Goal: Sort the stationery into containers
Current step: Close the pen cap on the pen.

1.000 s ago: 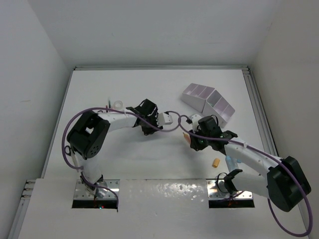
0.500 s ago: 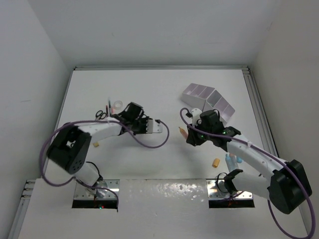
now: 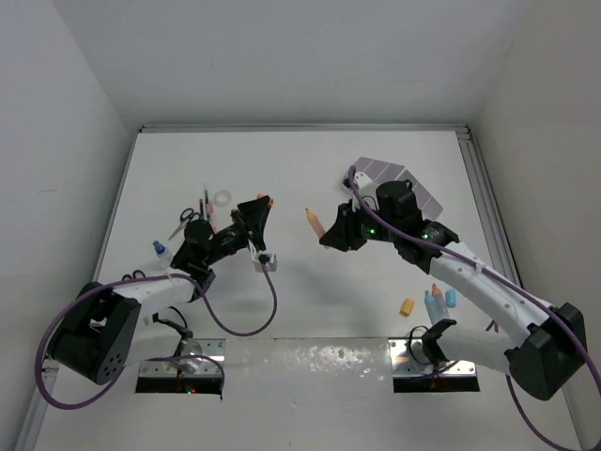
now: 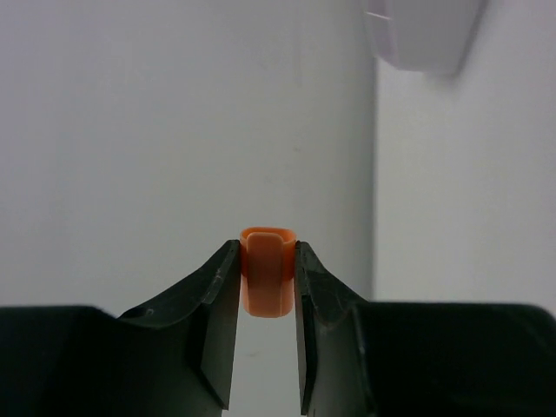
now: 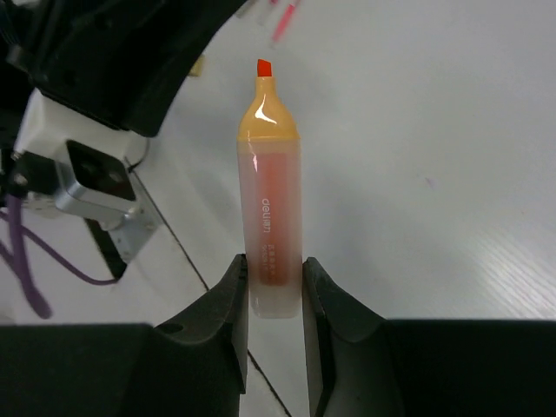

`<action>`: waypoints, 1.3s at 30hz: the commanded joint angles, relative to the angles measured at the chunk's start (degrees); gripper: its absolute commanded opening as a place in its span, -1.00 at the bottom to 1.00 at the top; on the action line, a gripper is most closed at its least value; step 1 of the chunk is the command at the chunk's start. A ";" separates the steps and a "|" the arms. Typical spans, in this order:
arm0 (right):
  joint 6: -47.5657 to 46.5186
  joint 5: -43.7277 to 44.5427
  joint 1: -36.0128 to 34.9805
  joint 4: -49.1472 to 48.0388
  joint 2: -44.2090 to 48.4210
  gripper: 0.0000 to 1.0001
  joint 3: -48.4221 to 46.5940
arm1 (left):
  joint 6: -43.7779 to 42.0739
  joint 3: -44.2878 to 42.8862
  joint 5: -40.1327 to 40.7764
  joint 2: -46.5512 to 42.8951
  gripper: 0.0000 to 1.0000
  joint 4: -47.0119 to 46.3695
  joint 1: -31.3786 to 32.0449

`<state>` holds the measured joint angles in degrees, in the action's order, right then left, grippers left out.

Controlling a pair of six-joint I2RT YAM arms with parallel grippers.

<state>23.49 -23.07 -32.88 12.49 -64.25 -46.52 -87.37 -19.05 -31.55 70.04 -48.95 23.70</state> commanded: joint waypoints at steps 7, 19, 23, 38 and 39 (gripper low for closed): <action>1.12 -6.19 -3.68 -5.20 -9.48 -1.00 -10.86 | -14.31 5.60 -5.98 -6.49 -1.00 -16.98 2.22; -1.78 -11.82 -5.88 -3.35 -12.57 -1.00 -14.30 | -13.97 6.39 -4.05 -7.90 -1.00 -15.74 2.66; -2.13 -12.26 -5.88 -3.26 -12.22 -1.00 -13.95 | -14.05 6.48 -4.04 -7.90 -1.00 -15.21 2.66; -1.95 -14.28 -5.53 -4.14 -13.18 -1.00 -13.69 | -22.40 8.32 -8.35 -8.43 -1.00 -13.98 2.66; -1.87 -14.28 -5.52 -4.49 -13.01 -1.00 -13.33 | -22.84 8.59 -8.61 -8.60 -1.00 -13.55 2.75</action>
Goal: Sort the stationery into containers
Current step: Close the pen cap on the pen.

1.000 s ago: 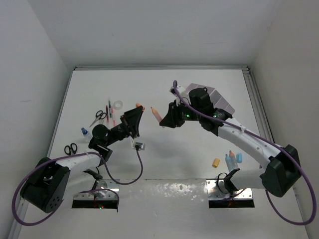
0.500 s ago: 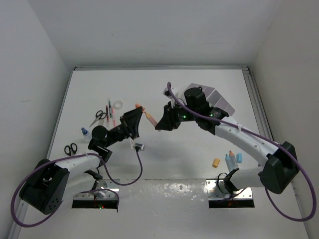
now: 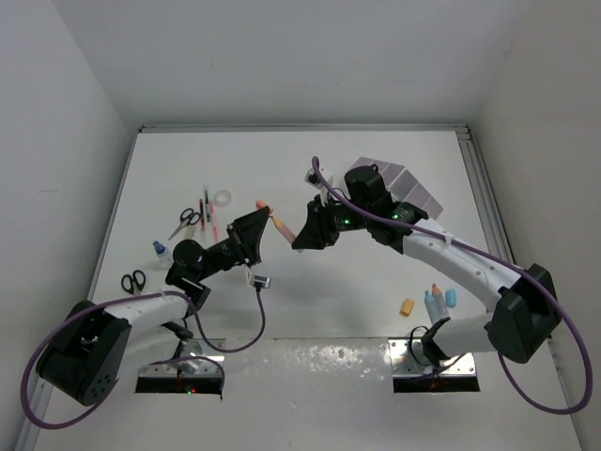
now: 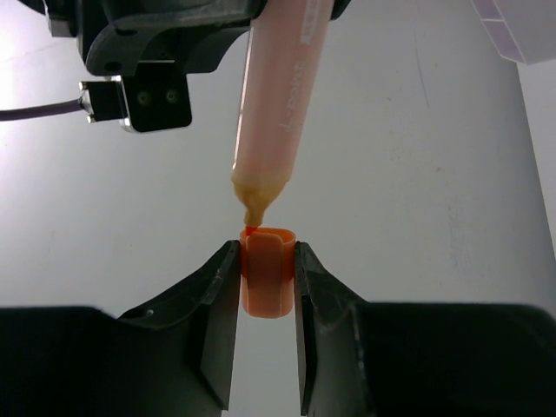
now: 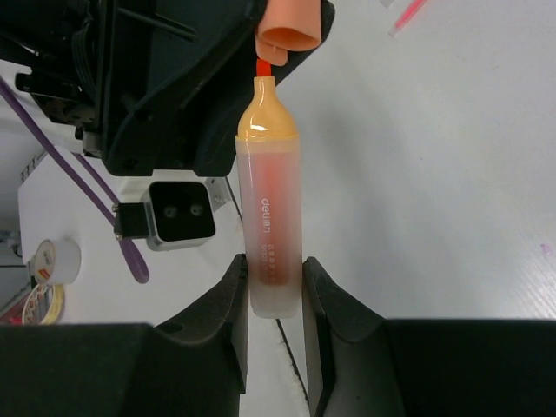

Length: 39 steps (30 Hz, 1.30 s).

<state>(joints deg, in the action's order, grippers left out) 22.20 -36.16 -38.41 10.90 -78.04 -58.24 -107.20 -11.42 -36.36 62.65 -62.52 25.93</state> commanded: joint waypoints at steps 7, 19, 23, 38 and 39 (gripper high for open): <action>0.48 -1.19 0.27 -4.65 2.45 -1.00 0.05 | -3.37 1.75 -3.63 -2.71 -1.00 1.79 0.52; 0.04 -0.75 0.36 -3.43 2.80 -1.00 2.07 | 0.32 0.44 0.58 -2.80 -1.00 1.26 1.05; 0.22 -0.75 0.36 -3.25 3.33 -1.00 2.60 | 0.32 0.34 0.94 -2.45 -1.00 0.39 1.05; 0.04 -0.49 0.44 -5.45 1.49 -1.00 1.28 | -1.00 2.72 1.03 -5.00 -1.00 1.88 4.56; -0.05 -0.40 0.44 -5.36 1.57 -1.00 1.20 | -1.08 2.63 1.20 -5.26 -1.00 2.05 4.74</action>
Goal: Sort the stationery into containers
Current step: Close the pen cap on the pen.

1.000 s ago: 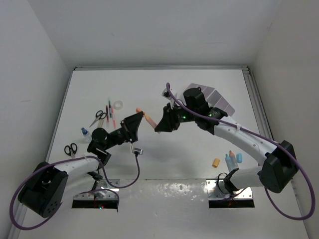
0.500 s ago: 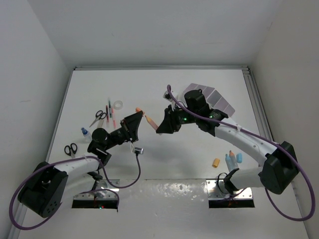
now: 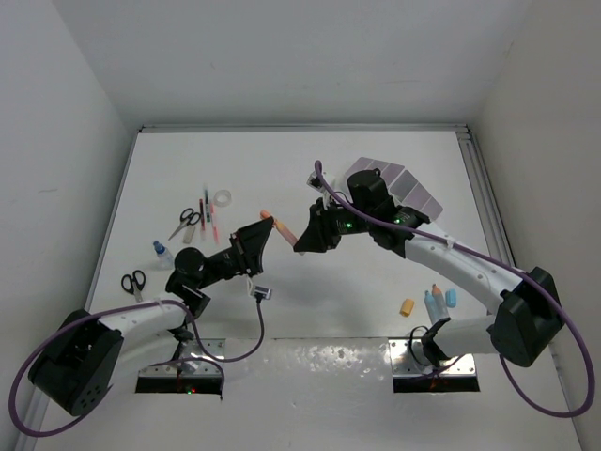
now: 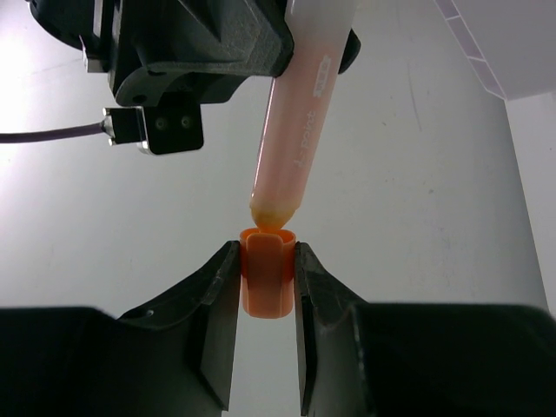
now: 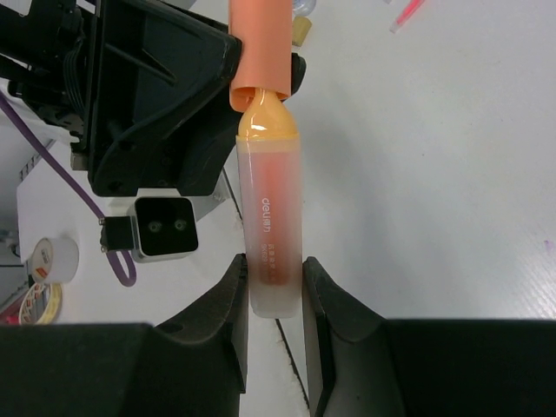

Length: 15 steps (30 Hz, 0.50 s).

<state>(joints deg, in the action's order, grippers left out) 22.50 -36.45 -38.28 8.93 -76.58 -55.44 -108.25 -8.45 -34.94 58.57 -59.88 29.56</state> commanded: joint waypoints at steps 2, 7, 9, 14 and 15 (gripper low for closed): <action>-0.35 -0.12 0.31 -3.48 -0.06 -1.00 -1.69 | -0.30 -0.25 -0.22 -1.35 -1.00 -0.07 1.29; 0.70 -2.04 0.31 -6.20 -1.91 -1.00 -2.65 | -3.54 -0.08 -2.67 -0.30 -1.00 -0.15 1.55; 1.75 -3.19 0.40 -7.87 -2.78 -1.00 -3.62 | -5.21 -0.25 -4.17 1.37 -1.00 -1.03 1.55; 2.80 -5.38 0.93 -10.32 -2.61 -1.00 -4.85 | -7.06 -0.17 -7.15 2.87 -1.00 -2.79 1.20; 3.59 -6.09 1.54 -11.12 -2.53 -1.00 -4.77 | -8.20 -0.25 -7.86 2.43 -1.00 -2.09 0.85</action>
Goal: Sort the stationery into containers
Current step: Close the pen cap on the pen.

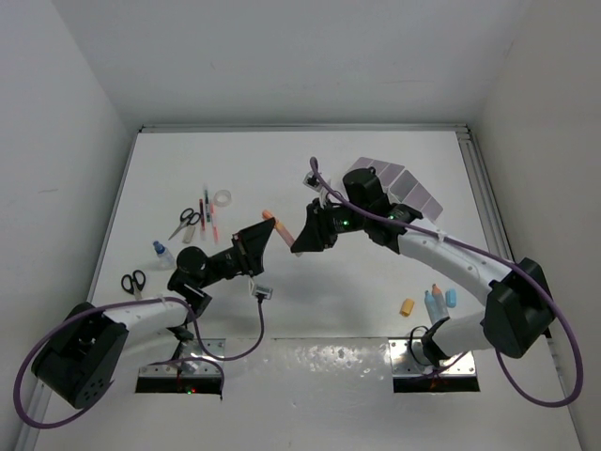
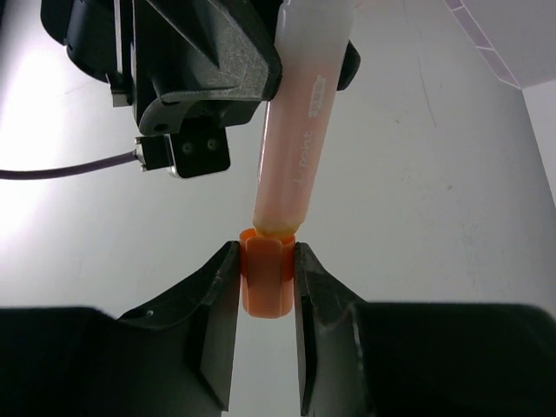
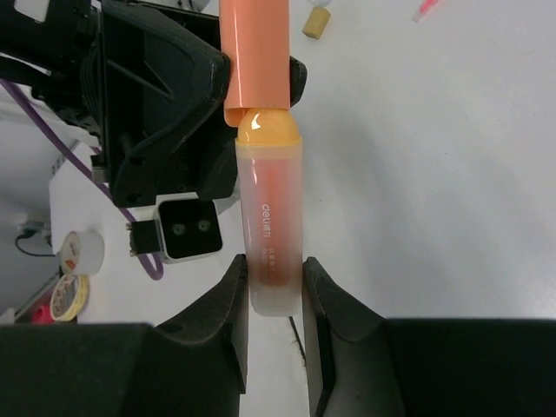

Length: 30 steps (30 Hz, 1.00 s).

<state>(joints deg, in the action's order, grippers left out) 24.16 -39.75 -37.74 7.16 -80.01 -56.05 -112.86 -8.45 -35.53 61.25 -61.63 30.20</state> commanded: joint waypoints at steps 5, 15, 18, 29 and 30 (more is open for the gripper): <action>7.39 -6.65 3.98 -15.33 2.49 -1.00 -3.45 | -6.76 0.10 -10.79 -1.49 -1.00 4.06 -0.66; 16.43 -9.47 4.69 -25.87 0.12 -1.00 -3.27 | -10.89 -0.60 -14.39 -0.35 -1.00 3.62 -1.72; 18.81 -9.74 4.25 -30.96 -1.81 -1.00 -3.45 | -11.51 -0.78 -16.15 0.97 -1.00 2.05 -1.63; 27.14 -10.26 2.93 -45.02 -8.58 -1.00 -2.40 | -6.59 -1.05 -17.38 0.27 -1.00 0.10 -0.40; 28.38 -10.52 3.54 -48.78 -9.28 -1.00 -2.22 | -6.32 -0.61 -17.56 -0.51 -1.00 0.28 -0.40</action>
<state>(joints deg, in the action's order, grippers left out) 46.96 -55.72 -35.88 -19.38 -88.75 -55.92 -114.19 -10.59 -38.81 61.10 -65.34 26.61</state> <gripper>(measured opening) 0.241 0.237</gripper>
